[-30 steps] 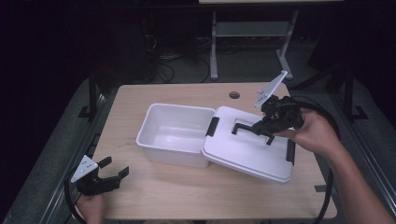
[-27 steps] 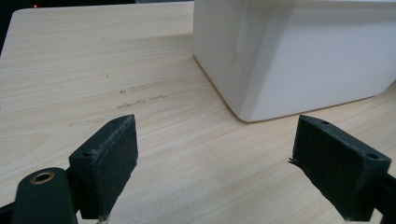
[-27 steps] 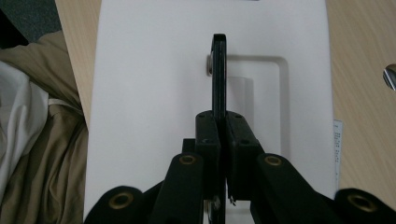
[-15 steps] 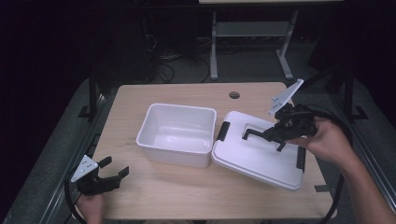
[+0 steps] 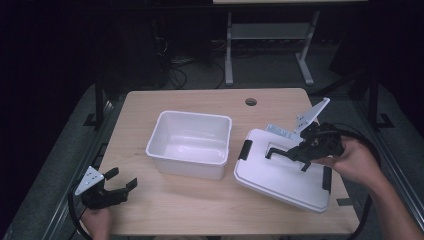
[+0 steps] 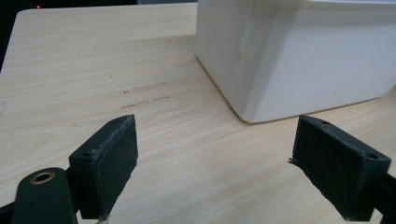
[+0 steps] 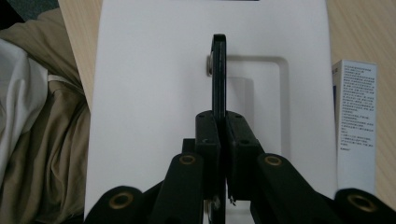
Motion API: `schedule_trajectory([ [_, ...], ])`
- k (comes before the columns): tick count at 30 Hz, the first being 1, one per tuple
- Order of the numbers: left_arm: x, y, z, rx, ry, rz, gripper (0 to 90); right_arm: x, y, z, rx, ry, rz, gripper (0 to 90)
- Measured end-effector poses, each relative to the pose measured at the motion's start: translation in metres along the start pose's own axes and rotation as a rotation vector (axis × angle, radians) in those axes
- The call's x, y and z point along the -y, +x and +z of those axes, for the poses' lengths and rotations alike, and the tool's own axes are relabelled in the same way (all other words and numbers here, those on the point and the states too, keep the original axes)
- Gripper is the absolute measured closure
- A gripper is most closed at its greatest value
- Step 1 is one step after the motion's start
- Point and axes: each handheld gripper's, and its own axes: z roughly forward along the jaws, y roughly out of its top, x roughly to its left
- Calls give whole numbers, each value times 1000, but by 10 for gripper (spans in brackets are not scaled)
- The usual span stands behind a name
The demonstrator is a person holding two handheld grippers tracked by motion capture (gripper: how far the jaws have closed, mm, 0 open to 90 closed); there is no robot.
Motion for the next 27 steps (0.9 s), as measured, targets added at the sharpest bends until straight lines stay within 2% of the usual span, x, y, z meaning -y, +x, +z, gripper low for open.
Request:
schedule_trajectory([
  [13,0,1,-2,-3,-4,5,132,17,-1,25,-33,3,21,849],
  [27,0,1,-2,-3,-4,3,132,29,-4,57,-47,47,52,848],
])
